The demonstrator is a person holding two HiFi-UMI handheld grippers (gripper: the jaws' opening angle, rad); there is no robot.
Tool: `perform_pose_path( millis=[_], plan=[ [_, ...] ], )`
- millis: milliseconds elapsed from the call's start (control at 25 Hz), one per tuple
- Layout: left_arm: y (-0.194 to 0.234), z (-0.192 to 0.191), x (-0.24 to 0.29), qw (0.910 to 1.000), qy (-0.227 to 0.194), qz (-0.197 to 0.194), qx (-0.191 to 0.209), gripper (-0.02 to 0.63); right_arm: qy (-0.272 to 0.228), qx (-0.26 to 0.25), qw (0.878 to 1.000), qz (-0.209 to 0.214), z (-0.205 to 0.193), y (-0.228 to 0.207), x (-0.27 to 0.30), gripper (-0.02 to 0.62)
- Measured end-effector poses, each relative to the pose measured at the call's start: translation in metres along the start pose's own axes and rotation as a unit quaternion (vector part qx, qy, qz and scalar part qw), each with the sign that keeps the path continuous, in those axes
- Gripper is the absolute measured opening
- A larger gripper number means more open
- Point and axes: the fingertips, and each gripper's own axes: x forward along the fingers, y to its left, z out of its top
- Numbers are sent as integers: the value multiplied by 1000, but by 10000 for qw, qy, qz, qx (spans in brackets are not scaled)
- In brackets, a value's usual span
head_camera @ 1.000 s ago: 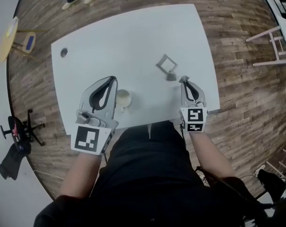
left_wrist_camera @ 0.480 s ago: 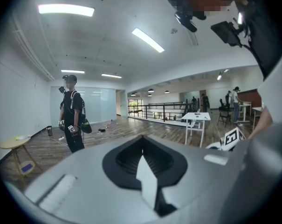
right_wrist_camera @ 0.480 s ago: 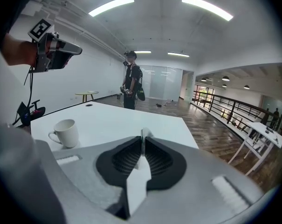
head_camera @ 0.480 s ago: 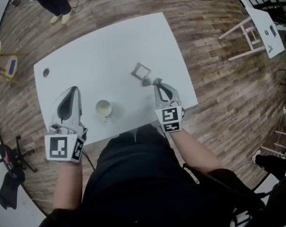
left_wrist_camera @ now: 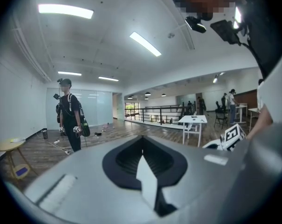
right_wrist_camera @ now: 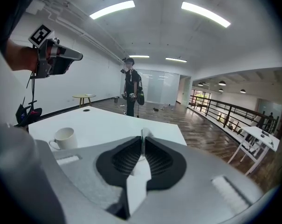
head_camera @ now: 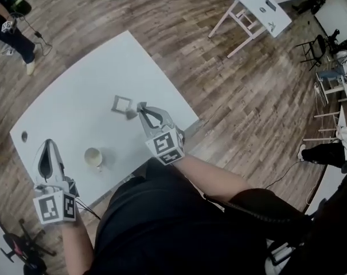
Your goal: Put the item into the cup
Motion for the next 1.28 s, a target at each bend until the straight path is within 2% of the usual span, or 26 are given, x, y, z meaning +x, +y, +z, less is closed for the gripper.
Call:
perform_pose_path(
  millis=[440,680,1040,1280],
  plan=[
    [-11,16,1,9995,-270,-104,83,-5,-236,67,9996,-127,18,-15,-19,32],
    [-13,23,3,9988,-460,-133,76,-5,-537,117,9983,-207,45,-27,-26,32],
    [-16,23,-4,9980,-623,1,83,-5,-874,93,9960,-147,73,-33,-42,32],
    [-13,26,-14,9973,-705,161,98,-5,-912,42,9958,-37,74,-27,-43,32]
  ],
)
